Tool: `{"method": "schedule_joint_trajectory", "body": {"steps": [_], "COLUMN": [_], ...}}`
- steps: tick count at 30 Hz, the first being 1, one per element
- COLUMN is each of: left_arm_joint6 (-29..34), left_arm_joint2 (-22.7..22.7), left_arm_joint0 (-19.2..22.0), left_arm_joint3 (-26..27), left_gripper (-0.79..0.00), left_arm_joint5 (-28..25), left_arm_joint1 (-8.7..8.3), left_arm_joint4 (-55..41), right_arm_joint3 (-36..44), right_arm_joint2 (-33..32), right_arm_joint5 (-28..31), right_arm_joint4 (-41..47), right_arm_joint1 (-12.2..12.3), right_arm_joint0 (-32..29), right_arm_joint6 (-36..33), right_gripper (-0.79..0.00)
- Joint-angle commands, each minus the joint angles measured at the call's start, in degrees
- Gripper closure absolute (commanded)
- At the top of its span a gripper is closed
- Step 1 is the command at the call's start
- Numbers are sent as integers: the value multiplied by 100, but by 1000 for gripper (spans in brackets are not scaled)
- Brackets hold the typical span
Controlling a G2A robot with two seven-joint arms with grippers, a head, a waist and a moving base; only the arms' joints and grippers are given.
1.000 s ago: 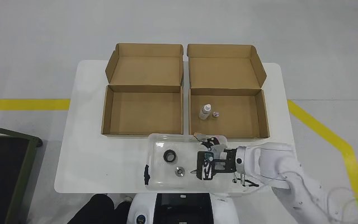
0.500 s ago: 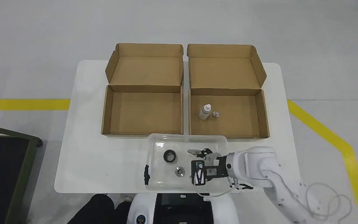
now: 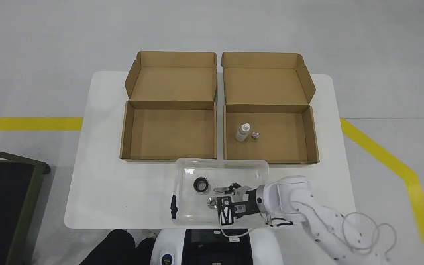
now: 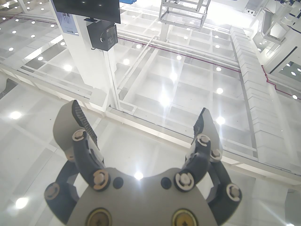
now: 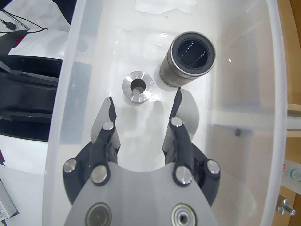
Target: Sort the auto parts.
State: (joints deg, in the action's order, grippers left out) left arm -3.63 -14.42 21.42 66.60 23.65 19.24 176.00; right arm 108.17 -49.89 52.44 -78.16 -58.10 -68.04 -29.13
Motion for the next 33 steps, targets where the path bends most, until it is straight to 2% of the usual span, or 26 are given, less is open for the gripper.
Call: {"method": "schedule_joint_trajectory", "body": {"steps": [1, 6, 17, 24, 27, 29, 30, 33], "left_arm_joint6": [0, 0, 0, 0, 0, 0, 0, 0], "left_arm_joint2": [0, 0, 0, 0, 0, 0, 0, 0], "left_arm_joint0": [0, 0, 0, 0, 0, 0, 0, 0], "left_arm_joint3": [0, 0, 0, 0, 0, 0, 0, 0], "left_gripper": [-785, -785, -785, -785, -785, -785, -785, -785], "left_arm_joint5": [0, 0, 0, 0, 0, 0, 0, 0], "left_arm_joint1": [0, 0, 0, 0, 0, 0, 0, 0], "left_arm_joint4": [0, 0, 0, 0, 0, 0, 0, 0], "right_arm_joint3": [-43, -164, -419, -583, -623, -633, -631, -543], "right_arm_joint2": [70, 273, 602, 676, 690, 695, 691, 641], "right_arm_joint5": [-29, -87, -252, -342, -346, -347, -345, -289], "right_arm_joint4": [-18, -87, -417, -556, -558, -562, -560, -530], "right_arm_joint1": [-17, -69, -173, -212, -223, -228, -230, -221], "right_arm_joint0": [24, 96, 271, 342, 358, 365, 368, 379], "right_arm_joint6": [44, 172, 527, 624, 661, 675, 682, 677], "right_gripper": [-422, -391, -376, -280, -194, -92, -15, 0]}}
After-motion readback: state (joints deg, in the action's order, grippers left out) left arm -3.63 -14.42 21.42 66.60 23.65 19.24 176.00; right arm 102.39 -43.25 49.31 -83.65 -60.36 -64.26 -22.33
